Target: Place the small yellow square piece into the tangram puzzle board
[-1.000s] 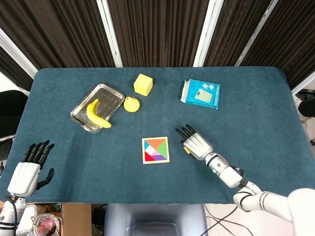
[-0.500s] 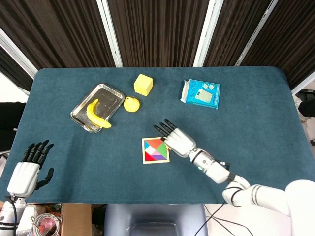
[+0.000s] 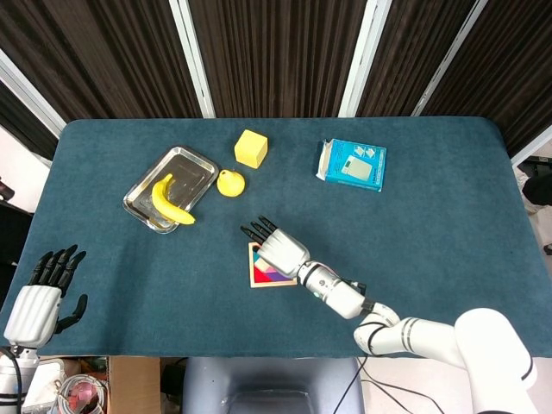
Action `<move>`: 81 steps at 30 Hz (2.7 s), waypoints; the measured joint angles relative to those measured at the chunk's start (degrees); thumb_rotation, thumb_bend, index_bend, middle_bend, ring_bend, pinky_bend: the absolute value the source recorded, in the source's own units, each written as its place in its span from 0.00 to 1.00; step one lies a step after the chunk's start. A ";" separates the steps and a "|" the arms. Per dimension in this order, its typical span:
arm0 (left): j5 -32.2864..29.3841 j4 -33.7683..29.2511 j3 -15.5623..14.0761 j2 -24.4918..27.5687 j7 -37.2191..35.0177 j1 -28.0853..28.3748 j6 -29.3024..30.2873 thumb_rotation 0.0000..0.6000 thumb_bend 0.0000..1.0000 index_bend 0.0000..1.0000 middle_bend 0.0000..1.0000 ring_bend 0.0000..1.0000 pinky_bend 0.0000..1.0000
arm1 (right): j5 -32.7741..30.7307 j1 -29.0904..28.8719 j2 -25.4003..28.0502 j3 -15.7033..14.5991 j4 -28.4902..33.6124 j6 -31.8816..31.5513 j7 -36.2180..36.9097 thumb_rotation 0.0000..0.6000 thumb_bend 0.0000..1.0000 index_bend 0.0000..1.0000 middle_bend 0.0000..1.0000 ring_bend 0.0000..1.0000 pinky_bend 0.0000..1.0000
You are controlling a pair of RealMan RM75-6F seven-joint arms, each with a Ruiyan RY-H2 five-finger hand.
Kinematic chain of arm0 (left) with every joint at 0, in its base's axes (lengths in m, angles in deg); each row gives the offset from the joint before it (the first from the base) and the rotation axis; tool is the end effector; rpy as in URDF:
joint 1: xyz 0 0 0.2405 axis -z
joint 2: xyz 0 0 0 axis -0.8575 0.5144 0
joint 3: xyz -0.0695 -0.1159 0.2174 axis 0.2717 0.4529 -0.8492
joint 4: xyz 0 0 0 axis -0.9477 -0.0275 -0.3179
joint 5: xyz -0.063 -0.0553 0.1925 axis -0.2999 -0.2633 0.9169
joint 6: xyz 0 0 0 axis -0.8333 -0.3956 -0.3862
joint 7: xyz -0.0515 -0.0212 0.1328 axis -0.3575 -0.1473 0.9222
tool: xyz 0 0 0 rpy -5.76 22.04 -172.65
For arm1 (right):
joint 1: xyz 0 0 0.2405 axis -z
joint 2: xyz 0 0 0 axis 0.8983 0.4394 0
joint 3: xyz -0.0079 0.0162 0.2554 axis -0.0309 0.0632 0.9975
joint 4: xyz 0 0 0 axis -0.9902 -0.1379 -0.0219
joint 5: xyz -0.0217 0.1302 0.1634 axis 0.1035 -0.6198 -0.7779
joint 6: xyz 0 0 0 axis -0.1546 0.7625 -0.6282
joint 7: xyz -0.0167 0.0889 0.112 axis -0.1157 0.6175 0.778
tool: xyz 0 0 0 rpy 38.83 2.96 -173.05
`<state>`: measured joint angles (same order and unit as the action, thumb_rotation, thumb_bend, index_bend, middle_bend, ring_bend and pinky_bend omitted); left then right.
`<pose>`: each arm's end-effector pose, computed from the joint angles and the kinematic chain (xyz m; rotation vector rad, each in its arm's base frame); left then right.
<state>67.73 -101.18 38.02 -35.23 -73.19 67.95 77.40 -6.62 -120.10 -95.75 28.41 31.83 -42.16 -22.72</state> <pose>-0.2958 0.1955 0.1376 -1.5097 -0.8526 -0.9738 -0.0717 -0.3677 -0.0848 2.2672 -0.2840 0.8068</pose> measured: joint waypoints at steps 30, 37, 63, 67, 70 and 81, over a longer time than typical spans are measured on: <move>-0.56 0.38 0.19 -0.21 0.13 0.50 -1.15 1.00 0.49 0.00 0.00 0.00 0.00 | -0.87 -3.14 -5.72 -1.30 -7.72 0.57 4.56 1.00 0.43 0.64 0.05 0.00 0.00; -0.70 0.14 0.32 -0.29 0.37 0.67 -1.38 1.00 0.49 0.00 0.00 0.00 0.00 | -1.13 -3.26 -5.93 -1.61 -8.00 0.65 4.33 1.00 0.43 0.61 0.05 0.00 0.00; -0.61 0.21 0.26 -0.10 -0.14 0.64 -1.25 1.00 0.49 0.00 0.00 0.00 0.00 | -2.95 -3.27 -5.85 -1.93 -6.92 1.00 2.67 1.00 0.43 0.52 0.05 0.00 0.00; -1.38 0.32 0.46 -0.09 -0.34 0.67 -1.68 1.00 0.49 0.00 0.00 0.00 0.00 | -2.93 -3.09 -5.64 -2.10 -6.18 0.54 2.33 1.00 0.43 0.50 0.05 0.00 0.00; -1.30 0.21 0.64 -0.15 -0.23 0.86 -1.72 1.00 0.49 0.00 0.00 0.00 0.00 | -3.08 -2.97 -5.35 -2.14 -5.79 0.39 2.07 1.00 0.43 0.50 0.05 0.00 0.00; -0.54 0.04 0.22 -0.07 -0.15 0.57 -1.10 1.00 0.49 0.00 0.00 0.00 0.00 | -3.78 -2.50 -4.18 -2.23 -4.46 -0.14 0.92 1.00 0.43 0.50 0.05 0.00 0.00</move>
<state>67.19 -101.15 38.25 -35.31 -73.34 68.53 76.30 -10.40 -122.60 -99.93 26.18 27.37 -42.31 -21.80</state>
